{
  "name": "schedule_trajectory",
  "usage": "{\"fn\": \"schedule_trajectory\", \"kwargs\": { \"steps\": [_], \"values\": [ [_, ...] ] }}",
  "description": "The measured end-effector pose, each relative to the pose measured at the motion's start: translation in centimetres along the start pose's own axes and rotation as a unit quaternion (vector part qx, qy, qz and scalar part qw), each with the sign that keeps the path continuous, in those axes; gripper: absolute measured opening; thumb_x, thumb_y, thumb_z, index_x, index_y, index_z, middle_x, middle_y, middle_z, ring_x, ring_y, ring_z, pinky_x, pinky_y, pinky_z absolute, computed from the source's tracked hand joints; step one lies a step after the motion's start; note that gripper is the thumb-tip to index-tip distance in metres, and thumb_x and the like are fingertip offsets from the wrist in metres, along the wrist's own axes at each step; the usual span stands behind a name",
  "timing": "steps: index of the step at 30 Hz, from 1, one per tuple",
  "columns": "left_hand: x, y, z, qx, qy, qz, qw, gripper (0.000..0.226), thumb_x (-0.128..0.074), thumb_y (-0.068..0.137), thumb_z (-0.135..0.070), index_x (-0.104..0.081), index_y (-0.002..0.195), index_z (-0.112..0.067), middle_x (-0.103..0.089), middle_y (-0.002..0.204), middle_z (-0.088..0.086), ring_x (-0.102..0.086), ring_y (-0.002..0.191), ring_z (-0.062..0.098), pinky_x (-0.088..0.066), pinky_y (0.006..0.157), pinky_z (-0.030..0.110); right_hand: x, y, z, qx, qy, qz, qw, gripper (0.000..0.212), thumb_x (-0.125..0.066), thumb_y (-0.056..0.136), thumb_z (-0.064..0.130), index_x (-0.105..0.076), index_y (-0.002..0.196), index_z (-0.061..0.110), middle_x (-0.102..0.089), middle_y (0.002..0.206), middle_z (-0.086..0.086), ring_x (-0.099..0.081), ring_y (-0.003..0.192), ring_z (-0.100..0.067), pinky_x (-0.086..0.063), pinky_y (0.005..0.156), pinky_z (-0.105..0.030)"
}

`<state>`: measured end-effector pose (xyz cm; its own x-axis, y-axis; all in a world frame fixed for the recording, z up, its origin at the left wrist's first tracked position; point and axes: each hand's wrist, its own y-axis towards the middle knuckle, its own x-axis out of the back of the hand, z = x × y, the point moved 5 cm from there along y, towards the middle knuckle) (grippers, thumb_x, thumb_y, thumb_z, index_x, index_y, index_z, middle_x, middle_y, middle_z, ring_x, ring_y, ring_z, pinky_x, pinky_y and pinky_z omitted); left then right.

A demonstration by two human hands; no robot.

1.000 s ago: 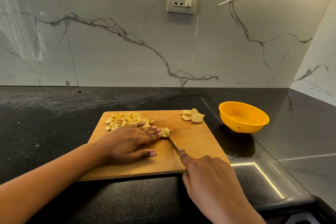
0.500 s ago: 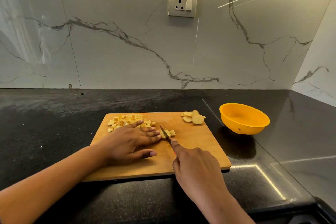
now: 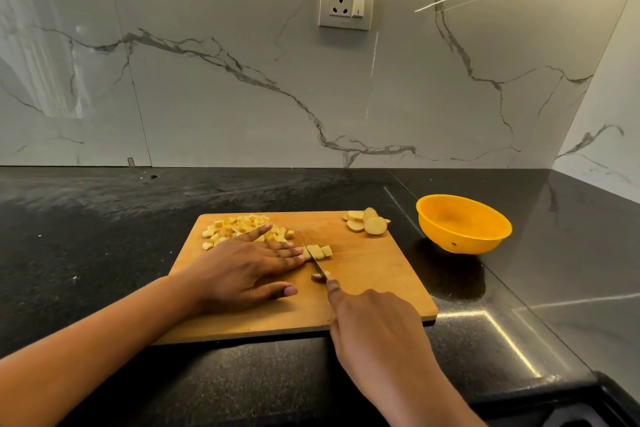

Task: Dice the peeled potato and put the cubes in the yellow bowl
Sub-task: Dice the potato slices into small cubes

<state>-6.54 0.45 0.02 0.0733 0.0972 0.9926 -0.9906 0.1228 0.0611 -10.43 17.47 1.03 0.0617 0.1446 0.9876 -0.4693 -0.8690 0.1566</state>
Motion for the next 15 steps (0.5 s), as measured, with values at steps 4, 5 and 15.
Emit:
{"fn": "schedule_trajectory", "kwargs": {
  "steps": [4, 5, 15],
  "values": [
    [0.6, -0.8, -0.4, -0.012, 0.01, -0.057, 0.998, 0.061, -0.01, 0.093, -0.064, -0.024, 0.144, -0.033, -0.028, 0.149, -0.013, -0.016, 0.14, -0.001, 0.005, 0.116, 0.033, 0.4, -0.5, -0.4, -0.011, 0.006, -0.025, 1.0, 0.051, -0.03, 0.103, 0.029, -0.014, 0.152, 0.025, -0.059, 0.105, -0.002, -0.041, 0.078, -0.018, -0.027, 0.052, -0.027],
    [1.0, -1.0, -0.8, -0.033, 0.038, -0.091, 0.995, 0.057, -0.015, 0.097, -0.06, -0.032, 0.142, -0.032, -0.035, 0.147, -0.011, -0.023, 0.139, 0.004, -0.006, 0.116, 0.041, 0.3, -0.3, -0.3, -0.013, -0.001, -0.026, 1.0, 0.052, -0.03, 0.104, 0.028, -0.014, 0.152, 0.025, -0.058, 0.102, -0.002, -0.041, 0.078, -0.018, -0.028, 0.052, -0.027],
    [1.3, -0.8, -1.5, -0.092, 0.126, -0.082, 0.984, 0.047, -0.019, 0.1, -0.053, -0.042, 0.138, -0.036, -0.049, 0.138, -0.016, -0.038, 0.134, 0.012, -0.012, 0.114, 0.04, -0.3, -0.7, 0.2, -0.019, -0.011, 0.0, 1.0, 0.055, -0.032, 0.104, 0.024, -0.007, 0.153, 0.022, -0.043, 0.083, 0.001, -0.042, 0.074, -0.019, -0.027, 0.051, -0.025]
  ]
}}
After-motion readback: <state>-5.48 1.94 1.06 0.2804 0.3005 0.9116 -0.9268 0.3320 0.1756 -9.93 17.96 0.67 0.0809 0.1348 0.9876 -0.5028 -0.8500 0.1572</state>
